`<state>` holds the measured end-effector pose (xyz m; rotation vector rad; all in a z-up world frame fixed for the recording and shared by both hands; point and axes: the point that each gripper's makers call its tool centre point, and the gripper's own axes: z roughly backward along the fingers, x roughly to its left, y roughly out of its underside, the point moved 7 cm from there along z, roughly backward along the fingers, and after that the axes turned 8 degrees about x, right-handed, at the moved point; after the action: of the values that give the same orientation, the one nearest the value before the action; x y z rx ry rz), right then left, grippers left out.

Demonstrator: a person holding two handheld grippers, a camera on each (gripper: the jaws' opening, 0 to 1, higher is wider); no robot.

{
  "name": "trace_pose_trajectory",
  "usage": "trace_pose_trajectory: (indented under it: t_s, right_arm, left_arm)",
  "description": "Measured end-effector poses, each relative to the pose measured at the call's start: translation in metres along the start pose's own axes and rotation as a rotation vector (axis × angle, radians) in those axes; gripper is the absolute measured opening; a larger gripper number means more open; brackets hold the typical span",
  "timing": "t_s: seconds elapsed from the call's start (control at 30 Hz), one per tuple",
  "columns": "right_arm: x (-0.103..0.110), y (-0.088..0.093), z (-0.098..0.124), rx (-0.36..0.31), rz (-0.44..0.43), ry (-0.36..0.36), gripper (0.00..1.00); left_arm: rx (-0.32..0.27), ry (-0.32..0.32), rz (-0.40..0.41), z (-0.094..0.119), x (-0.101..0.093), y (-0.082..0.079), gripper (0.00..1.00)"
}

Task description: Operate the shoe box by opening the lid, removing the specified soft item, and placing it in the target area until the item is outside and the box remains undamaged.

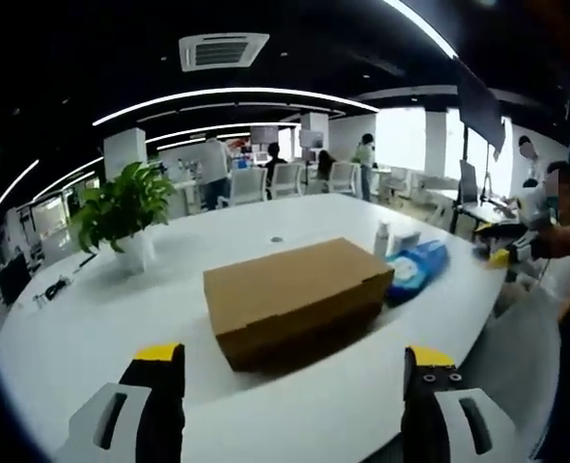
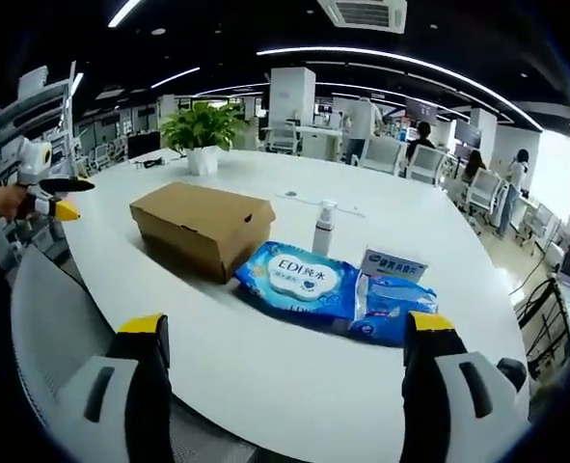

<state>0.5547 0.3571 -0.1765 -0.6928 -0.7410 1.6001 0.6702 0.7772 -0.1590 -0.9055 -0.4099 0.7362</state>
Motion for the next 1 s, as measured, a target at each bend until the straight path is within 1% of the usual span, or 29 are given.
trace_pose_trajectory:
  t_s: [0.17,0.4,0.57,0.8,1.0]
  right_arm:
    - [-0.0002,0.0001,0.0011,0.004,0.005,0.006,0.96]
    - [0.0002,-0.0033,0.0012,0.000,0.014,0.013,0.96]
    - [0.0006,-0.0058,0.0017,-0.004,0.017,0.016,0.96]
    - [-0.0009,-0.0045,0.0018,0.001,0.013,0.017,0.96]
    - [-0.0003,-0.0034,0.0009,0.009,0.013,0.012,0.96]
  left_arm:
    - [0.021,0.000,-0.013,-0.0013,0.0010,0.0038,1.00]
    - [-0.007,-0.003,0.002,-0.0005,0.0041,0.0011,1.00]
    - [0.000,-0.004,-0.001,0.0000,0.0044,0.0032,1.00]
    - [0.004,0.003,0.010,-0.0004,0.0038,0.0061,1.00]
    - [0.006,0.013,0.006,-0.0021,0.0016,0.0056,1.00]
